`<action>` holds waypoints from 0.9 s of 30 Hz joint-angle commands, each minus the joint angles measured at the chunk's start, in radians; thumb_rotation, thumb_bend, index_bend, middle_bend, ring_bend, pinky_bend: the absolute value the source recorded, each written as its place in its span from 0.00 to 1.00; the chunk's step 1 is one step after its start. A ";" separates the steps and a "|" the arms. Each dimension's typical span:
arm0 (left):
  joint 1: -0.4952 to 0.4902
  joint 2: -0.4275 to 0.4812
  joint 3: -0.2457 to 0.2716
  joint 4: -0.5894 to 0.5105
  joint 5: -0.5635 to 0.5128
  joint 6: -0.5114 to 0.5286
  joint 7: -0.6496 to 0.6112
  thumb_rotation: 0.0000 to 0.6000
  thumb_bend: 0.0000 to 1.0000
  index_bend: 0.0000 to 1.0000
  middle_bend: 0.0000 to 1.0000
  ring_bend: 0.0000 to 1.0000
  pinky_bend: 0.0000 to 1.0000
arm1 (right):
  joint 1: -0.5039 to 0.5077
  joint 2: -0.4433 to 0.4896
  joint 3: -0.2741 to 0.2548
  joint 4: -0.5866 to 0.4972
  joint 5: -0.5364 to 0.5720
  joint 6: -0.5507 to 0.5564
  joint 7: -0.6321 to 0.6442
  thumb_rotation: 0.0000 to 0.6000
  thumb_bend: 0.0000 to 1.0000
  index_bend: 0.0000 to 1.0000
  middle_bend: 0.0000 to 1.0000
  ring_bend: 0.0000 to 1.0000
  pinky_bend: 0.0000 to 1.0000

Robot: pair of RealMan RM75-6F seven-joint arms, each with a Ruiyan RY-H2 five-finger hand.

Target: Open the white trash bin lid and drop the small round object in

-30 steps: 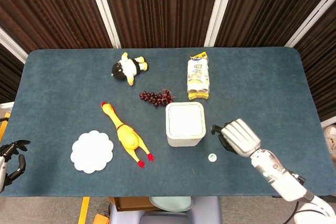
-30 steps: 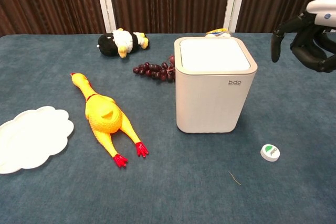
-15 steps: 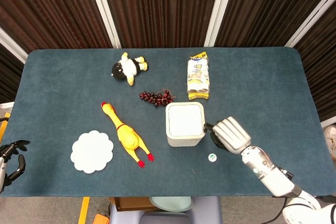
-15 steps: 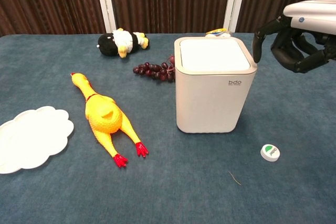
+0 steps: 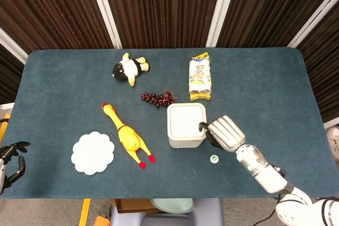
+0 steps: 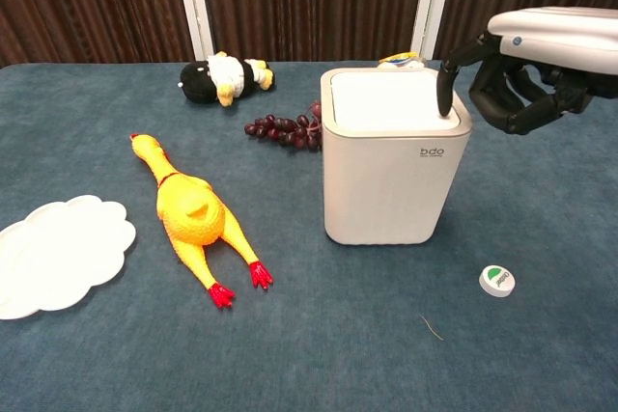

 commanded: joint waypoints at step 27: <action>-0.003 0.000 0.006 -0.002 0.011 -0.006 0.003 1.00 0.64 0.35 0.48 0.50 0.59 | -0.166 0.074 -0.071 0.023 -0.209 0.365 0.211 1.00 0.74 0.55 0.89 0.75 0.85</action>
